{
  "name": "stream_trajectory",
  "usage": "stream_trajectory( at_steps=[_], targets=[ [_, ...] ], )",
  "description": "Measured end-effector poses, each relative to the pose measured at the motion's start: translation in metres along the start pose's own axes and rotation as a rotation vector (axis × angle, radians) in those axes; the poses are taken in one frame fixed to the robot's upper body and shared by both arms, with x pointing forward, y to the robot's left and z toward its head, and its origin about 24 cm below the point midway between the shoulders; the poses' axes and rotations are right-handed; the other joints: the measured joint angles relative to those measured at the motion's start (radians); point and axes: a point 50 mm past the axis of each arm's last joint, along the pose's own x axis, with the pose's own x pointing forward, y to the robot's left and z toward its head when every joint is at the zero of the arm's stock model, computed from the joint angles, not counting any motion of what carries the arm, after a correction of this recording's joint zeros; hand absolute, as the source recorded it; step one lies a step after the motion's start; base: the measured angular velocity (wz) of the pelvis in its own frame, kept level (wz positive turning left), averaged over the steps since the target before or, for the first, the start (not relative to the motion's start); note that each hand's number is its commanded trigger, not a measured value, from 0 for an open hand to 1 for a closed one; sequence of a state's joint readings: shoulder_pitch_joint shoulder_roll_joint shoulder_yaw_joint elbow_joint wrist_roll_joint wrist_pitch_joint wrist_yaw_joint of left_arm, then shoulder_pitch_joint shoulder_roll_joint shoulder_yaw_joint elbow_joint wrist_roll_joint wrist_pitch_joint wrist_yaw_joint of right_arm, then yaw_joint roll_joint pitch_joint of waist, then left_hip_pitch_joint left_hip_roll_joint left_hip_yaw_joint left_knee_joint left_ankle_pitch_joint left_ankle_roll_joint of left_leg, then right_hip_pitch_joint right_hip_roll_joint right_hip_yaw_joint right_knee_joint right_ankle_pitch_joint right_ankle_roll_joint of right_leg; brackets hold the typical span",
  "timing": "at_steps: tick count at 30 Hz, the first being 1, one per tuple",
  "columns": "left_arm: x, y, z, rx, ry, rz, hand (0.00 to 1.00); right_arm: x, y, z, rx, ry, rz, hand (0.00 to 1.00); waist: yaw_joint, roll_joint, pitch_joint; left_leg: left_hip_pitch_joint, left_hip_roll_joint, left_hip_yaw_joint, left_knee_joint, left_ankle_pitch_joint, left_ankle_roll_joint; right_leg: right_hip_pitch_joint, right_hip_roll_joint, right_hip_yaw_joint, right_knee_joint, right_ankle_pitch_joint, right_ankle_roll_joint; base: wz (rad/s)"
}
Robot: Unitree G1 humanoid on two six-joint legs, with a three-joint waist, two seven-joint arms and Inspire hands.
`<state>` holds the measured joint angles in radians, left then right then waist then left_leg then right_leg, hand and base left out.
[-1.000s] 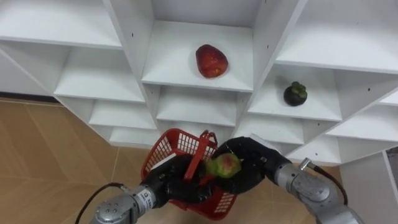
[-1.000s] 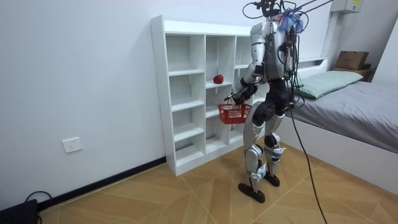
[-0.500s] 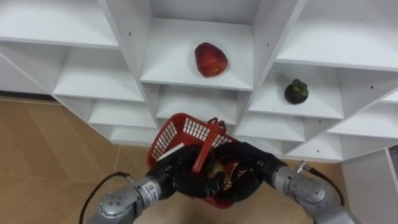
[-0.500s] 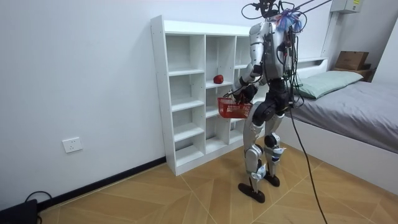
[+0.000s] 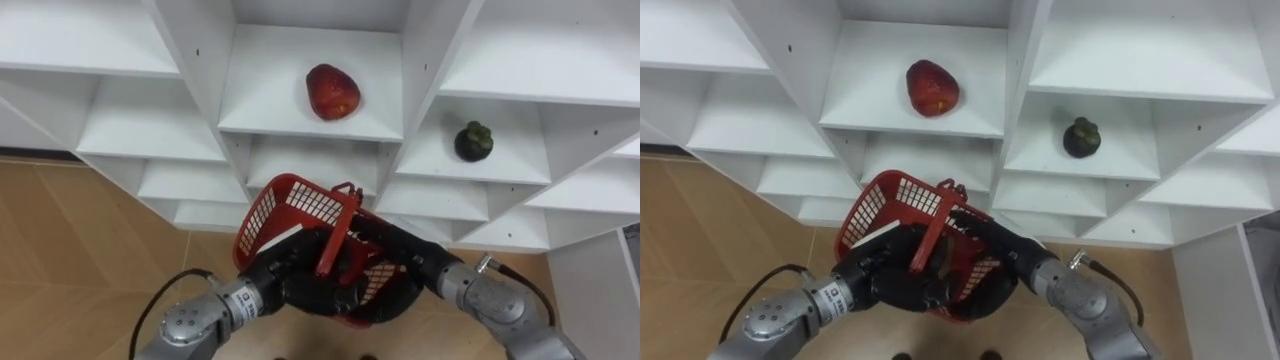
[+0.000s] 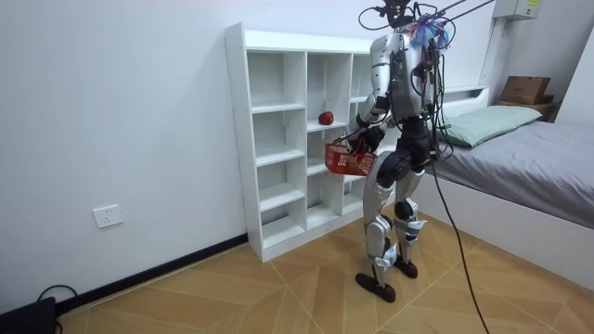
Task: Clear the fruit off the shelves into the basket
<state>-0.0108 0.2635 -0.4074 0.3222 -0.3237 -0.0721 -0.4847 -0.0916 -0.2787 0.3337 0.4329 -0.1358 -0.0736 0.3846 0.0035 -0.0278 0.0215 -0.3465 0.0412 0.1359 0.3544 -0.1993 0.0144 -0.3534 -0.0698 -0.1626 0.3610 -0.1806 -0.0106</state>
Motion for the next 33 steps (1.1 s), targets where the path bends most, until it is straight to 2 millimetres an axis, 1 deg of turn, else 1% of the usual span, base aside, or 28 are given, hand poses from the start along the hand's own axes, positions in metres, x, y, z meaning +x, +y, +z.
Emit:
stream_trajectory(
  at_steps=[6,9,11,14,17,20,23,25,30,33],
  targets=[
    [-0.002,0.001,-0.002,0.007,0.01,0.009,1.0,-0.001,0.001,-0.001,0.002,0.001,0.005,0.0,0.006,-0.001,-0.0006,0.028,-0.001,0.008,-0.012,0.0,0.0,0.02,0.001,0.009,-0.004,0.0,0.0,-0.05],
    [-0.003,0.003,-0.001,0.008,0.007,0.015,1.0,-0.001,-0.001,0.002,-0.005,-0.013,0.0,0.0,0.011,-0.002,-0.001,0.034,0.0,0.016,-0.012,0.0,0.0,0.022,0.001,0.014,-0.004,0.001,0.0,-0.07],
    [-0.003,0.003,-0.001,0.009,0.008,0.015,1.0,-0.002,-0.001,0.002,-0.005,-0.012,-0.001,0.0,0.023,-0.006,-0.0012,0.045,0.0,0.027,-0.018,0.0,0.0,0.025,0.002,0.018,-0.002,0.001,0.001,-0.13],
    [-0.005,0.004,-0.003,0.021,0.02,0.025,1.0,-0.002,-0.001,0.001,-0.006,-0.009,-0.001,0.0,0.025,-0.014,-0.0009,0.071,-0.001,0.028,-0.025,0.0,0.0,0.052,0.006,0.019,-0.013,0.001,0.001,-0.02],
    [-0.008,0.008,-0.005,0.04,0.036,0.071,1.0,-0.003,0.0,0.004,-0.005,-0.027,-0.009,0.0,0.028,-0.024,-0.0011,0.095,-0.001,0.028,-0.034,0.0,-0.001,0.079,0.016,0.023,-0.035,0.004,0.001,0.0],
    [-0.013,0.014,-0.008,0.044,0.045,0.131,1.0,-0.004,0.0,0.006,0.008,-0.038,-0.018,0.0,0.031,-0.031,-0.0024,0.122,-0.001,0.029,-0.046,0.001,-0.002,0.102,0.018,0.022,-0.037,0.006,0.001,-0.01],
    [-0.016,0.017,-0.013,0.064,0.074,0.18,1.0,-0.005,0.004,0.003,0.027,-0.038,-0.024,0.0,0.033,-0.039,-0.0043,0.144,-0.001,0.029,-0.049,0.001,-0.002,0.134,0.02,0.023,-0.053,0.007,0.003,0.02],
    [-0.019,0.02,-0.02,0.053,0.095,0.218,1.0,-0.005,0.005,0.005,0.029,-0.048,-0.02,0.0,0.036,-0.046,-0.0051,0.155,0.0,0.029,-0.05,0.0,-0.002,0.144,0.02,0.022,-0.055,0.007,0.003,0.0],
    [-0.029,0.026,-0.032,0.023,0.131,0.292,1.0,-0.007,0.009,0.011,0.042,-0.081,0.0,0.0,0.035,-0.047,-0.0051,0.175,0.0,0.028,-0.059,-0.001,-0.004,0.163,0.022,0.02,-0.067,0.008,0.003,0.0],
    [-0.031,0.029,-0.037,0.014,0.151,0.325,1.0,-0.011,0.012,0.014,0.043,-0.104,0.0,0.0,0.051,-0.048,-0.0058,0.185,-0.001,0.022,-0.067,-0.001,-0.004,0.17,0.025,0.022,-0.07,0.01,0.003,-0.02]
  ],
)
